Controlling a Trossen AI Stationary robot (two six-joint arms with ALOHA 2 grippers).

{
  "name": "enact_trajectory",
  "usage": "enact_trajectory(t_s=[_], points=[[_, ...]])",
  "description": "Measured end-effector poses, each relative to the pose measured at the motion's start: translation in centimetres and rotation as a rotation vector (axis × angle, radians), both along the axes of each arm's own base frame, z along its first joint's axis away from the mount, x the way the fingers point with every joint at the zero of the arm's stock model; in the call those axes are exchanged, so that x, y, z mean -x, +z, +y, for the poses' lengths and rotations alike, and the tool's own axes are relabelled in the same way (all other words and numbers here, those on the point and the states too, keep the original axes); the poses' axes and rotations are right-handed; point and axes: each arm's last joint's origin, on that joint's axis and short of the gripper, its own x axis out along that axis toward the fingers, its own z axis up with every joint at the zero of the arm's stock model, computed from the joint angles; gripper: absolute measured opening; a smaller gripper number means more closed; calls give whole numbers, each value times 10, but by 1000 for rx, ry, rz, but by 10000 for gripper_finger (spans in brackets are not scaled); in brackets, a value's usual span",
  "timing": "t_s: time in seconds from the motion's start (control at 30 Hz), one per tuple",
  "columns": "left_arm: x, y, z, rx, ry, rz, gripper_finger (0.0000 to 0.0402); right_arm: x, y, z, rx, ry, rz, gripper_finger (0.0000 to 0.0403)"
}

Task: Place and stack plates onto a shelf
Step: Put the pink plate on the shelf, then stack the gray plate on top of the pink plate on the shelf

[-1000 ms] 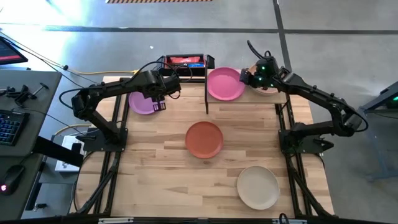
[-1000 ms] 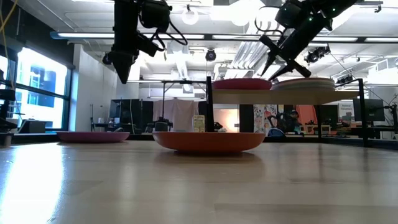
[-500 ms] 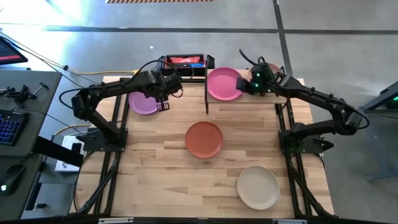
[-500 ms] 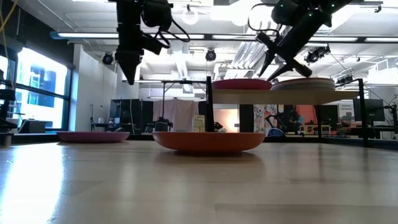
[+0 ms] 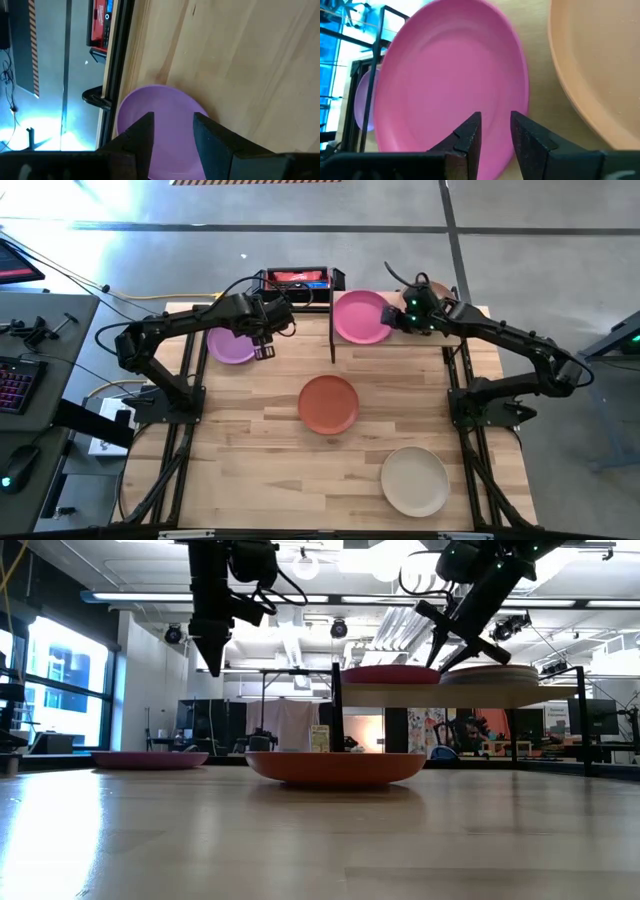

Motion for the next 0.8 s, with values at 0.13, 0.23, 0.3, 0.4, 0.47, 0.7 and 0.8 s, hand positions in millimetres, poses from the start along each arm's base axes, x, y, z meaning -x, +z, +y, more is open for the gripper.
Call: enact_trajectory(t_s=[0.13,0.23,0.3,0.4,0.47,0.7,0.8], points=[[0,0,0,0,0,0,126,0,0,0,-2,-4,0,101],[0,0,0,0,0,0,126,1,2,1,4,-1,-4,101],[0,0,0,0,0,0,126,4,5,2,14,0,-17,101],[0,0,0,0,0,1,126,9,13,6,39,2,-46,101],[0,0,0,0,0,1,126,13,21,10,62,6,-77,101],[2,0,0,7,-4,19,126,20,40,40,45,247,-198,101],[3,-1,-1,11,-4,28,126,20,42,59,-10,368,-215,101]])
